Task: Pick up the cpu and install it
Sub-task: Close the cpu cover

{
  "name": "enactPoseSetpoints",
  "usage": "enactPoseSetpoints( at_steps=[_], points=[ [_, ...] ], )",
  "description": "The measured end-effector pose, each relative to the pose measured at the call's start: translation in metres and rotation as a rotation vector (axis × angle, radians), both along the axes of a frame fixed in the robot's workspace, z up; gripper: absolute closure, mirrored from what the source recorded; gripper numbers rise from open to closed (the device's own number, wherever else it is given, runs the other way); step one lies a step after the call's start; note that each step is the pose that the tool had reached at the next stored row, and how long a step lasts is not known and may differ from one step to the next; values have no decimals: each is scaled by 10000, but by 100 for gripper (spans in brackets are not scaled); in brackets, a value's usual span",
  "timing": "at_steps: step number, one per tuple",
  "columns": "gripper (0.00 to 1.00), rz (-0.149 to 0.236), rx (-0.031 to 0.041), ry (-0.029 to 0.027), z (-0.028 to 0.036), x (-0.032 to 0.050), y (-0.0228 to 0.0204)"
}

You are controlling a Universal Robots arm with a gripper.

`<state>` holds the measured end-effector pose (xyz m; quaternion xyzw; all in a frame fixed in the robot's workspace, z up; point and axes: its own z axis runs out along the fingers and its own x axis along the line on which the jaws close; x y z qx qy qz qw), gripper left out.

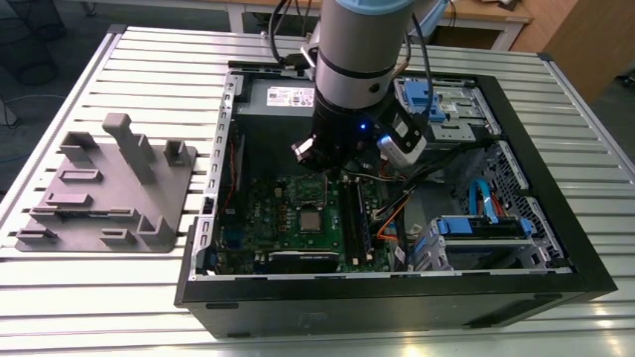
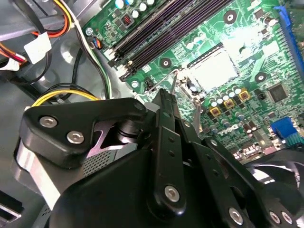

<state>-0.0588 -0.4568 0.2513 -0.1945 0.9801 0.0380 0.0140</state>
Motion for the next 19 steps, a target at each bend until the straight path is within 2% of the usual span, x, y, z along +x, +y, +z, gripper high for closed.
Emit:
enactPoseSetpoints(
  at_steps=[9,14,15,17,19],
  points=[
    [89,13,-19,-1,1,0,-117],
    [89,17,-32,-1,0,0,-156],
    [89,14,-15,-8,-9,-1,-161],
    [89,19,-45,0,1,1,-174],
    [89,18,-45,-1,1,3,-177]
  ],
)
